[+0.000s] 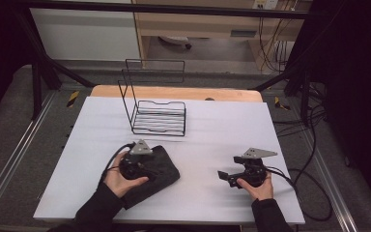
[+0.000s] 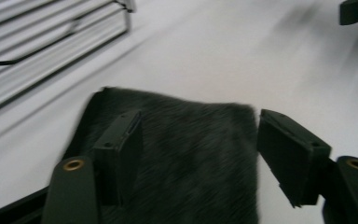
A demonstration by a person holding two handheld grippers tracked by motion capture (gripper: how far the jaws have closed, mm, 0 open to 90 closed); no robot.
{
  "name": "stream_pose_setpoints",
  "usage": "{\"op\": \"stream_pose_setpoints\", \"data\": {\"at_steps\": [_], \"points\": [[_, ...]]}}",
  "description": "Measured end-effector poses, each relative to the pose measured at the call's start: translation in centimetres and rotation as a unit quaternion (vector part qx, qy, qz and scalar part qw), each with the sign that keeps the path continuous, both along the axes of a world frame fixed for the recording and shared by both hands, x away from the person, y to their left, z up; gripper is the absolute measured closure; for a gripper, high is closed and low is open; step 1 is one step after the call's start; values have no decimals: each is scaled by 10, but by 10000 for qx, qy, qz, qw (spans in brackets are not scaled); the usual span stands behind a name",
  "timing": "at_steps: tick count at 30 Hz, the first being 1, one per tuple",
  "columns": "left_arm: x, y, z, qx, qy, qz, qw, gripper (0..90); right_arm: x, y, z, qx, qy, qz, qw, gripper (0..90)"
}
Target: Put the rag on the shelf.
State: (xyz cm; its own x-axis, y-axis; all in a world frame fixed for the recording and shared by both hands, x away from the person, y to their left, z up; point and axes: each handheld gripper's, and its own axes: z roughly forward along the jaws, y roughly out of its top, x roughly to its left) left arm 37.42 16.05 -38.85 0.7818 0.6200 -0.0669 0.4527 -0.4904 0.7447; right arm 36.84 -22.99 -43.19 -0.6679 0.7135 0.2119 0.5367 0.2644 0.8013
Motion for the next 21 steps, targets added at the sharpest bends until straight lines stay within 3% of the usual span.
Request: {"op": "stream_pose_setpoints", "data": {"at_steps": [6, 13, 15, 21], "points": [[8, 59, 0, -1, 44, 563, 9984, 294, -3, 21, 5, 12, -19, 15, 10000, 119], [12, 110, -25, 147, 365, 1022, 9940, 392, -6, 61, 9, -27, -28, 127, 9999, 166], [13, 117, -32, 117, 506, 1050, 9931, 441, -7, 86, 7, -131, 11, 250, 9996, 182], [17, 123, -46, 260, 680, 926, 9930, 490, -7, 118, 2, -148, 109, 377, 9991, 276]]}}
